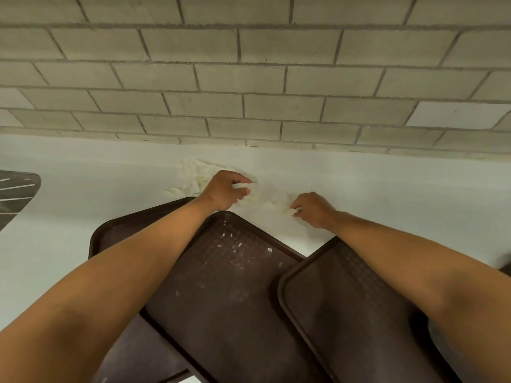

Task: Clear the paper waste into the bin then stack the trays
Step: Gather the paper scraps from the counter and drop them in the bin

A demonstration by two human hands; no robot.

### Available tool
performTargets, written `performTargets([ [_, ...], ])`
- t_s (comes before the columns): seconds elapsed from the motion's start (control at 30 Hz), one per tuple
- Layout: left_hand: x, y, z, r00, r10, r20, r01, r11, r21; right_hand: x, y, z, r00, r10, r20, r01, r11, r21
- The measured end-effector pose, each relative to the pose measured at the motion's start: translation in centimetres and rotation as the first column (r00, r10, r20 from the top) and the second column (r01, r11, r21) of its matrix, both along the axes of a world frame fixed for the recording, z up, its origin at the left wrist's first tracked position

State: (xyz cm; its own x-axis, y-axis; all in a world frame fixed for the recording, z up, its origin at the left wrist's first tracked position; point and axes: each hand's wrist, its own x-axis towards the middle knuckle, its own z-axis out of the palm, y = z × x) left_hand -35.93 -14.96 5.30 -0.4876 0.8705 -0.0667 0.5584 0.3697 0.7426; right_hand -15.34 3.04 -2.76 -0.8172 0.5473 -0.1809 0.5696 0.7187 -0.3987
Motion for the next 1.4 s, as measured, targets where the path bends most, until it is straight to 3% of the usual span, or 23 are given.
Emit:
performTargets([
  [0.17, 1.3, -0.1, 0.8, 0.998, -0.039, 0.042, 0.038, 0.999, 0.02, 1.2, -0.5, 2.7, 0.991, 0.016, -0.132, -0.031, 0.993, -0.112],
  [0.43, 4.6, -1.6, 2.4, 0.985, 0.044, 0.164, -0.067, 0.989, 0.134, 5.0, -0.2, 9.5, 0.924, -0.145, -0.354, 0.044, 0.96, -0.277],
  [0.73, 11.4, -4.7, 4.0, 0.952, 0.046, 0.303, -0.118, 0.968, 0.223, 12.3, -3.2, 13.0, 0.833, -0.325, -0.447, 0.043, 0.845, -0.534],
  [1.03, 18.8, -8.5, 2.9, 0.942, 0.031, 0.334, -0.109, 0.97, 0.217, 19.4, -9.2, 10.8, 0.773, -0.384, -0.505, -0.012, 0.786, -0.618],
  [1.4, 25.7, -11.7, 2.8, 0.925, -0.013, 0.38, -0.093, 0.961, 0.26, 26.5, -13.2, 10.2, 0.771, -0.41, -0.488, 0.006, 0.77, -0.638],
])
